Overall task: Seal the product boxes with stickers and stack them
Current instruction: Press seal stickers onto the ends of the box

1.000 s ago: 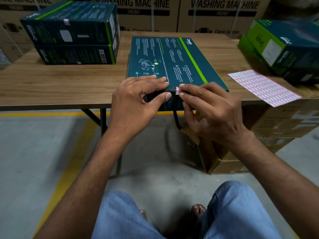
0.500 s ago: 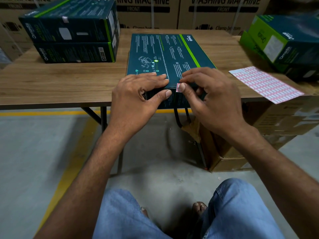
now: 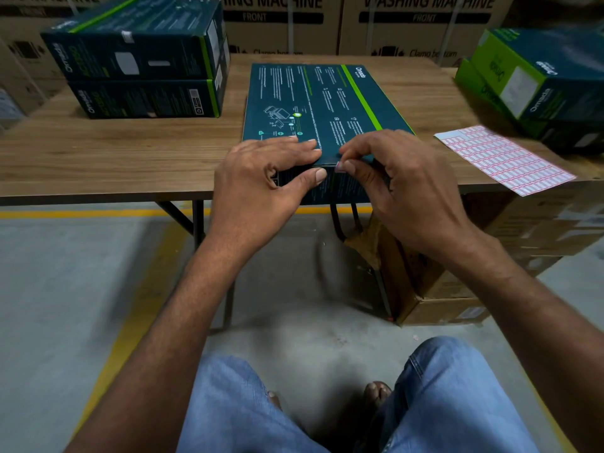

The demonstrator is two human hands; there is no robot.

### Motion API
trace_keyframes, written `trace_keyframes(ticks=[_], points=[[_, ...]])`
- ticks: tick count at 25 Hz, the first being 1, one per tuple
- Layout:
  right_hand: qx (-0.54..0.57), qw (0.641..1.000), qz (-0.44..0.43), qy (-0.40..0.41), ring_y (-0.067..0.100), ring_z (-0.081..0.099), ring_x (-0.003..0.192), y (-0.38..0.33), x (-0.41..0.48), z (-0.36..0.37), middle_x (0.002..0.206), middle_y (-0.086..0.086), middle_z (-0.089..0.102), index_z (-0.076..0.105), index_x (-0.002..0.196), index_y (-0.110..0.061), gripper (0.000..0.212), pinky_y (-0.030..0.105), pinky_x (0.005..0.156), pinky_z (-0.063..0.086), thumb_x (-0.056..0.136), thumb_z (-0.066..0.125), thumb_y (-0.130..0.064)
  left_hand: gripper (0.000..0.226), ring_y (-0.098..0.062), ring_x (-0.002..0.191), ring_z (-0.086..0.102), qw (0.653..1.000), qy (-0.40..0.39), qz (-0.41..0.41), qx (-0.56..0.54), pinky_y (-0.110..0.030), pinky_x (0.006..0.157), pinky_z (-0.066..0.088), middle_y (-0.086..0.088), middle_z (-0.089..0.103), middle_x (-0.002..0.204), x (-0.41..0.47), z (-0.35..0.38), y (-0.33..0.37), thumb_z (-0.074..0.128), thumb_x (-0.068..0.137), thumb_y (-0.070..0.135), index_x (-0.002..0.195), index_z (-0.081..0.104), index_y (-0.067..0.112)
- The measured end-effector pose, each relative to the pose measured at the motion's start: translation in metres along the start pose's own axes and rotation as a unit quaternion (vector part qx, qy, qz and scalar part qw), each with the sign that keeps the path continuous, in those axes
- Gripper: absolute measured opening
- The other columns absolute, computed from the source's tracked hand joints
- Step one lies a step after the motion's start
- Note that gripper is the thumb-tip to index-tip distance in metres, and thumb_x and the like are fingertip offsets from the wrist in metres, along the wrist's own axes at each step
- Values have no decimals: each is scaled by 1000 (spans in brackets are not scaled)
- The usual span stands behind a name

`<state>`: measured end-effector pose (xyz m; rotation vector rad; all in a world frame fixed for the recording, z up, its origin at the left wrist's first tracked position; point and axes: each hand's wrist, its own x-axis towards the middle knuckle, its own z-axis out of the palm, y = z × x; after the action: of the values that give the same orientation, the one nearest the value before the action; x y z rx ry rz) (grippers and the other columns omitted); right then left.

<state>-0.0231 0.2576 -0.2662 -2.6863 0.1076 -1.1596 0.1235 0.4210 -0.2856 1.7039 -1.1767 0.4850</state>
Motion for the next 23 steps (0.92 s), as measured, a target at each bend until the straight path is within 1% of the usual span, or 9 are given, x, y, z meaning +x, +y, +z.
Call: trace_keyframes(ticks=[3, 5, 9, 11, 15, 20, 23], points=[[-8, 1000, 16, 19, 17, 61, 91, -2, 0, 2, 103, -1, 73, 71, 108, -14, 22, 37, 72, 46, 105, 59, -33, 28, -3, 119, 69, 1000, -3, -3, 1, -45, 105, 52, 10, 77, 116, 0, -1, 0, 83, 87, 37, 109, 83, 20], [-10, 1000, 15, 16, 16, 60, 90, -2, 1, 0, 102, -1, 72, 71, 108, -14, 21, 35, 70, 45, 105, 60, -32, 29, -2, 119, 68, 1000, -7, -5, 3, -44, 106, 52, 11, 77, 117, 0, -2, 0, 82, 87, 39, 110, 82, 21], [12, 1000, 16, -3, 19, 64, 96, 0, 0, -2, 109, -2, 74, 70, 108, -14, 21, 42, 77, 50, 104, 59, -32, 29, -2, 119, 68, 1000, -8, -8, 3, -45, 106, 52, 11, 77, 117, 0, -2, 1, 82, 87, 39, 111, 82, 22], [14, 1000, 18, -2, 20, 64, 96, 0, -1, -1, 110, -3, 74, 70, 107, -15, 19, 44, 78, 50, 104, 60, -31, 29, -2, 119, 68, 1000, -8, -9, 3, -45, 106, 52, 11, 77, 117, 0, -2, 1, 83, 87, 39, 110, 82, 21], [42, 999, 25, 0, 18, 63, 94, -2, -2, -2, 111, -6, 73, 69, 104, -17, 14, 42, 78, 50, 102, 61, -29, 29, -3, 118, 68, 1000, -8, -10, -1, -45, 106, 52, 10, 77, 116, 1, -2, 2, 82, 87, 38, 110, 82, 21], [-1, 1000, 3, 20, 21, 64, 95, -4, -4, 4, 108, -1, 74, 71, 104, -14, 17, 38, 79, 49, 103, 63, -29, 28, -3, 119, 68, 1000, -6, -12, -4, -45, 105, 53, 12, 77, 116, 0, -1, 2, 83, 87, 37, 110, 82, 22], [-9, 999, -14, 33, 22, 66, 95, -4, -4, 4, 108, 0, 75, 72, 105, -14, 18, 40, 79, 51, 103, 64, -30, 28, -4, 119, 69, 1000, -7, -12, -7, -46, 105, 53, 12, 77, 116, 0, -2, 2, 83, 87, 37, 110, 82, 21]])
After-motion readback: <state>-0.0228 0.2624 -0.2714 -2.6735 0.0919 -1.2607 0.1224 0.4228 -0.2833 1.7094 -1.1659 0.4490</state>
